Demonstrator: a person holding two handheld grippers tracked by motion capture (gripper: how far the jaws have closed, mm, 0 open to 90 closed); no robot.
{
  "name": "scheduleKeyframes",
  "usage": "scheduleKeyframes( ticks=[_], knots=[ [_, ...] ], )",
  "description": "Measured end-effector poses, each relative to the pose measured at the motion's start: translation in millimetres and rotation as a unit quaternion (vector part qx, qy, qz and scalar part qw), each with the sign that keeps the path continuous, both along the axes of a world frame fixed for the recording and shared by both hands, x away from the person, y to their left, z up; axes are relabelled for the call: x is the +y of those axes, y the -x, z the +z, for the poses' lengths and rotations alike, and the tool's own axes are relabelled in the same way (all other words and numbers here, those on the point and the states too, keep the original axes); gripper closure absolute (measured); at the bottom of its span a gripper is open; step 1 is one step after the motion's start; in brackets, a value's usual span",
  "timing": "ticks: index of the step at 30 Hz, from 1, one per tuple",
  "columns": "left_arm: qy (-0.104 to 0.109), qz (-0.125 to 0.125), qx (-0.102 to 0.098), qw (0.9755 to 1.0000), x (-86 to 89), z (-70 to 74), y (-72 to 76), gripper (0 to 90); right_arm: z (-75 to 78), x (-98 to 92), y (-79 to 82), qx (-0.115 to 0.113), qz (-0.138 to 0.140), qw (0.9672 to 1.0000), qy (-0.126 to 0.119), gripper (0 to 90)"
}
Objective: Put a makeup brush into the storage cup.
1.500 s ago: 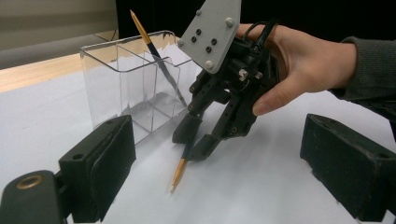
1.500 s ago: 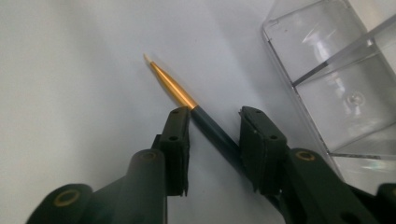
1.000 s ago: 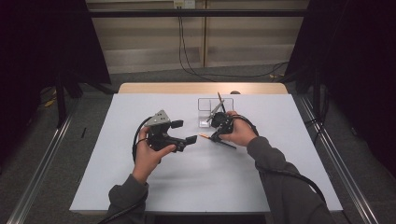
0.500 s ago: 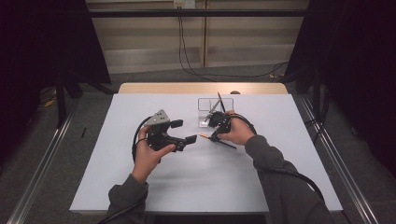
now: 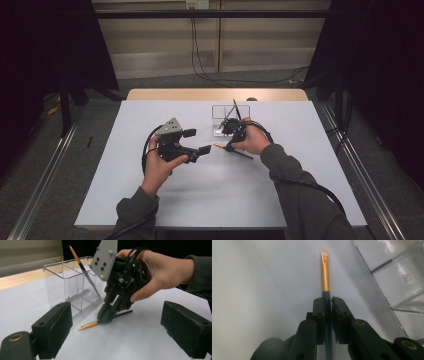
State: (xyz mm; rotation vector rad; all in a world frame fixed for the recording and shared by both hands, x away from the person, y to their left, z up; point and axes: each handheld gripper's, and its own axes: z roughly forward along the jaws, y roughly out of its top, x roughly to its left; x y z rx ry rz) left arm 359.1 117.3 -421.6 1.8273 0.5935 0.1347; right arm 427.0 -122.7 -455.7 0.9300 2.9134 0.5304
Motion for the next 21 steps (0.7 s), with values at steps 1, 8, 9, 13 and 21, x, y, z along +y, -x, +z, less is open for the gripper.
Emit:
scheduleKeyframes(
  ticks=[1, 8, 9, 13, 21],
  knots=[
    [0.000, 0.000, 0.000, 1.0000, 0.3, -0.1, -0.1, 10.2, 0.1, -0.5, -0.5, 0.003, -0.002, 1.0000, 0.000, 82.0],
    [-0.003, 0.002, 0.002, 1.0000, 2.1, -0.4, 0.2, 10.2, 1.5, 4.7, 0.8, 0.000, -0.003, 0.9998, 0.022, 83.9],
    [-0.002, 0.002, 0.002, 1.0000, 2.3, -0.6, 0.4, 10.2, 2.0, 5.6, 1.3, 0.002, -0.005, 0.9997, 0.025, 83.9],
    [-0.003, 0.004, -0.001, 1.0000, 5.7, 0.2, 1.1, 10.2, 1.5, 4.3, 0.0, 0.008, -0.013, 0.9997, 0.020, 83.8],
    [0.004, 0.010, -0.003, 0.9999, 10.2, 2.5, 2.4, 10.3, 2.2, 9.1, -2.3, 0.014, -0.020, 0.9990, 0.038, 82.7]
  ],
)
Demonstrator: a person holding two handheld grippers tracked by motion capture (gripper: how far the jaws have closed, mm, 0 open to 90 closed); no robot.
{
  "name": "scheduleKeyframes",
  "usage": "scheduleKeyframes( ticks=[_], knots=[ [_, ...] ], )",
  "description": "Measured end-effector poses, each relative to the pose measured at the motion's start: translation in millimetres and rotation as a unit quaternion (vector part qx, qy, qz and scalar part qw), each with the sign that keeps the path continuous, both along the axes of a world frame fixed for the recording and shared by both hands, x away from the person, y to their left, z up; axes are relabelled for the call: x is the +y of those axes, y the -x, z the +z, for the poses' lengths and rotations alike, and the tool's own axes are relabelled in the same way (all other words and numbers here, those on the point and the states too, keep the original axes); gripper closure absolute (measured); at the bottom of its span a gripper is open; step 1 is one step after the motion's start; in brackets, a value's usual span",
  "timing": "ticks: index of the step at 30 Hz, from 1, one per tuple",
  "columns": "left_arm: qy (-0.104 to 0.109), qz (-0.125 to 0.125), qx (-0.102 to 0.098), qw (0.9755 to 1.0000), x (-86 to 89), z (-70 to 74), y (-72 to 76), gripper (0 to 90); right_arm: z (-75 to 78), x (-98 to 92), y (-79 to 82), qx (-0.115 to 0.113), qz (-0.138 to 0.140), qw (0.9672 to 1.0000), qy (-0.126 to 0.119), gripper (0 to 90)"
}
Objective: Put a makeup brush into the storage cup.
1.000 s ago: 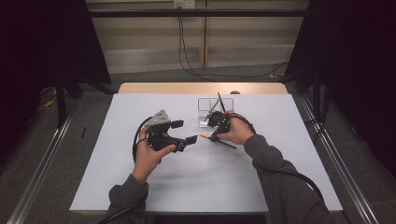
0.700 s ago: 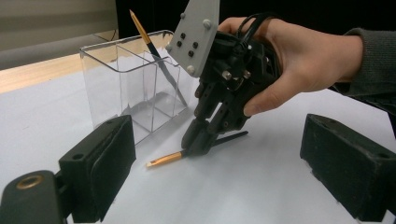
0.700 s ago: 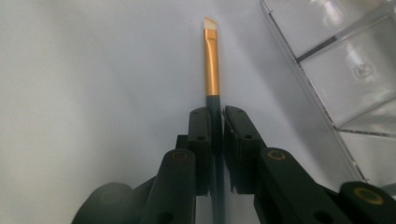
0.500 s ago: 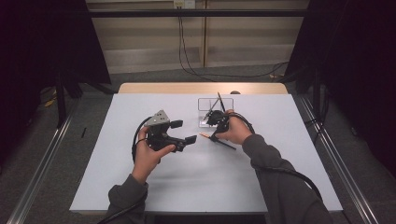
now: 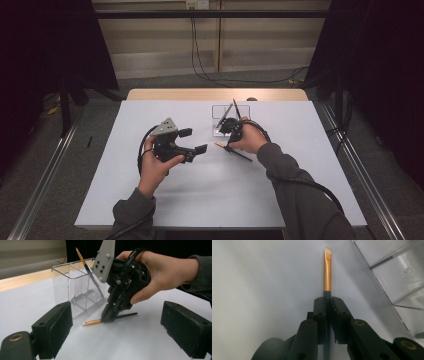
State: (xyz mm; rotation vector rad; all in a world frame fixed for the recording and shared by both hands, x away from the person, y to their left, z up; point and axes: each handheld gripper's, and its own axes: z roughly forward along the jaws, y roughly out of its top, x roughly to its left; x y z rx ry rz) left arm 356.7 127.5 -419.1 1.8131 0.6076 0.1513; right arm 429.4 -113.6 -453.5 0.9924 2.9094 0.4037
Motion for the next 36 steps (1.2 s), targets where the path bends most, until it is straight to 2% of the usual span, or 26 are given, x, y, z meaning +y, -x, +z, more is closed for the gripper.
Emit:
scheduleKeyframes(
  ticks=[1, 5, 10, 12, 14, 19, 22, 26, 31, 36],
  knots=[
    [-0.006, -0.001, 0.000, 1.0000, 0.2, 0.2, 0.0, 10.3, -0.1, 1.1, 0.8, -0.002, -0.001, 1.0000, 0.002, 82.7],
    [-0.004, -0.001, 0.000, 1.0000, -1.7, -0.5, 0.2, 10.3, 0.2, 1.5, 1.8, -0.002, -0.012, 0.9999, 0.005, 82.9],
    [-0.003, -0.001, -0.001, 1.0000, -2.7, 0.3, -0.6, 10.3, -2.0, -5.2, 0.3, 0.006, -0.029, 0.9993, -0.024, 84.2],
    [-0.003, -0.001, -0.001, 1.0000, -3.8, 0.2, -1.2, 10.4, -2.0, -5.0, 2.8, 0.000, -0.034, 0.9991, -0.027, 84.4],
    [-0.003, -0.004, -0.001, 1.0000, -4.8, 0.0, -1.3, 10.4, -2.3, -5.7, 4.0, -0.007, -0.030, 0.9991, -0.028, 84.5],
    [-0.005, -0.005, 0.000, 1.0000, -5.7, -0.3, -1.3, 10.4, -2.8, -8.9, 4.5, -0.008, -0.038, 0.9984, -0.042, 84.5],
    [-0.006, -0.005, 0.002, 1.0000, -5.2, -0.4, -1.2, 10.4, -2.8, -8.6, 5.9, -0.019, -0.028, 0.9986, -0.040, 84.5],
    [-0.002, -0.003, 0.000, 1.0000, -4.0, 0.2, -1.0, 10.4, -1.4, -10.4, 8.2, -0.027, -0.029, 0.9983, -0.041, 84.5],
    [-0.002, -0.007, -0.002, 1.0000, -4.3, 0.3, -1.1, 10.4, 2.9, -19.1, 10.6, -0.042, -0.042, 0.9946, -0.085, 84.5],
    [-0.007, -0.003, -0.002, 1.0000, -4.9, 0.8, -0.9, 10.5, 9.7, -23.8, 14.4, -0.058, -0.054, 0.9905, -0.113, 84.5]
  ],
)
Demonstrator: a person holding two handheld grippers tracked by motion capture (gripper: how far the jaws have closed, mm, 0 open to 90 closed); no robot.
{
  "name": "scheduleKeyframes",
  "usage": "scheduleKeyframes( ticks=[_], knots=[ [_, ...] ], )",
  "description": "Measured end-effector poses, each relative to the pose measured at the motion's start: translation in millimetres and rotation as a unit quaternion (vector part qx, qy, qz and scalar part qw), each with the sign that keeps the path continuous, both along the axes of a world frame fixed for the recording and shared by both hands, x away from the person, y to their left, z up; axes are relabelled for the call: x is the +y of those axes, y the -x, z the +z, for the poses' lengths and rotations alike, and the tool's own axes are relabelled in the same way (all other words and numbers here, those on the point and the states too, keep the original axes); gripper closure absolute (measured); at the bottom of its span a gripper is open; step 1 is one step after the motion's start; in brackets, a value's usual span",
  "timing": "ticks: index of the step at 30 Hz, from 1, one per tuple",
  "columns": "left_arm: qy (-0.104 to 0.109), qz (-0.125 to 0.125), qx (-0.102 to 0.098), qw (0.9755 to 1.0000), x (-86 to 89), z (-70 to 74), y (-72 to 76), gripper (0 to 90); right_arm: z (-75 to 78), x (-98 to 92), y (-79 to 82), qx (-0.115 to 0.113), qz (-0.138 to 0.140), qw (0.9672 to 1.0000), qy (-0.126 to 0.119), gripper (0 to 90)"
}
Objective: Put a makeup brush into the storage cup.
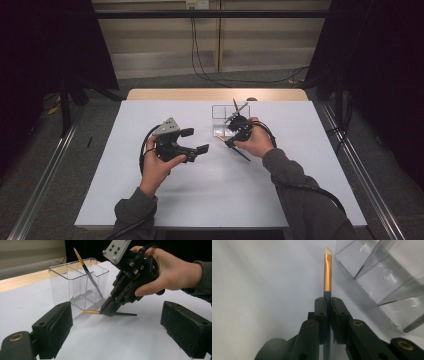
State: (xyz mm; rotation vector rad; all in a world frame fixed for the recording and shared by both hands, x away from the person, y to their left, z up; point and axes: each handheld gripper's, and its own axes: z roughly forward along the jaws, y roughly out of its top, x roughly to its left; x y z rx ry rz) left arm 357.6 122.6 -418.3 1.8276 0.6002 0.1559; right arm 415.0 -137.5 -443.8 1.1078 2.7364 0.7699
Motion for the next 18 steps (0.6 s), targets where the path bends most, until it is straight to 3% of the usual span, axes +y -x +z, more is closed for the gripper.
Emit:
scheduleKeyframes(
  ticks=[18],
  knots=[
    [0.001, 0.001, 0.000, 1.0000, 0.3, 0.0, -0.3, 10.5, 9.8, -6.7, 7.9, -0.039, -0.007, 0.9975, -0.058, 84.5]
  ],
)
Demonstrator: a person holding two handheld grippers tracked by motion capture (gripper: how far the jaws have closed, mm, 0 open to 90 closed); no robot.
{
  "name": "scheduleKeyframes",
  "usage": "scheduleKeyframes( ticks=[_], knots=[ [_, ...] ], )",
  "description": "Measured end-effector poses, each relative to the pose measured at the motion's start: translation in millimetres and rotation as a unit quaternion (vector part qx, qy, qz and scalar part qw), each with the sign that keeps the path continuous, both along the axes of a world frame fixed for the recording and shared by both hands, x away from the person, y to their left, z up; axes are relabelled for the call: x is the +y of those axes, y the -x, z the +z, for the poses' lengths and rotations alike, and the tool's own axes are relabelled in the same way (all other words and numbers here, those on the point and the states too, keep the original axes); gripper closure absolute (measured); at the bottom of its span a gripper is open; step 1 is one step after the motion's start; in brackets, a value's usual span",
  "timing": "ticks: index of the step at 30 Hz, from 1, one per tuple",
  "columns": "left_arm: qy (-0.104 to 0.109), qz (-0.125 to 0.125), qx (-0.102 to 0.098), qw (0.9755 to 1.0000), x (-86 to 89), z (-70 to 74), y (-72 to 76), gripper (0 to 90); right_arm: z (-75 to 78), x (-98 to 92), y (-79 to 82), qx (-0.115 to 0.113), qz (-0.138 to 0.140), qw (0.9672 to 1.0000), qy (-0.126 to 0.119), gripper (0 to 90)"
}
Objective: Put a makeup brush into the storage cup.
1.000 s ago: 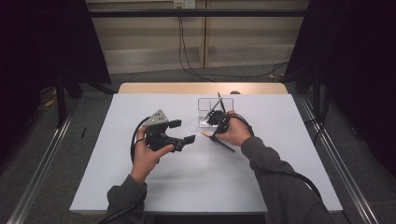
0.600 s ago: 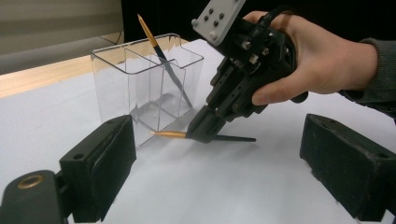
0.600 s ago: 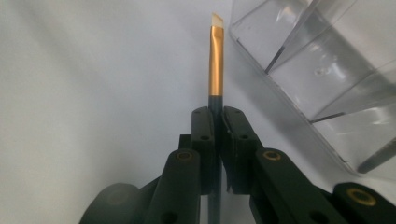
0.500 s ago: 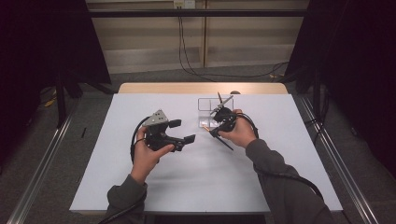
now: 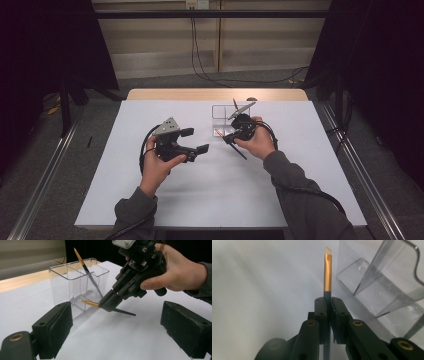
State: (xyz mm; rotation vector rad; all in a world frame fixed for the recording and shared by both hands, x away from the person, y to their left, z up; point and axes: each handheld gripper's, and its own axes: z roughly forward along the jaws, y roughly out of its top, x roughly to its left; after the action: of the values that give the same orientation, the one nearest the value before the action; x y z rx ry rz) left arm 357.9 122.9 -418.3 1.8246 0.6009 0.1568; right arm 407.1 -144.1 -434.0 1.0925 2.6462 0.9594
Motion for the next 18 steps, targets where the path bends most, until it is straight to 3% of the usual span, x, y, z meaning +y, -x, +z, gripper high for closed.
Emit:
scheduleKeyframes(
  ticks=[18],
  knots=[
    [-0.002, -0.002, 0.002, 1.0000, -0.6, -1.7, -0.7, 10.5, 8.4, -10.0, 3.6, -0.039, -0.011, 0.9970, -0.066, 84.5]
  ],
)
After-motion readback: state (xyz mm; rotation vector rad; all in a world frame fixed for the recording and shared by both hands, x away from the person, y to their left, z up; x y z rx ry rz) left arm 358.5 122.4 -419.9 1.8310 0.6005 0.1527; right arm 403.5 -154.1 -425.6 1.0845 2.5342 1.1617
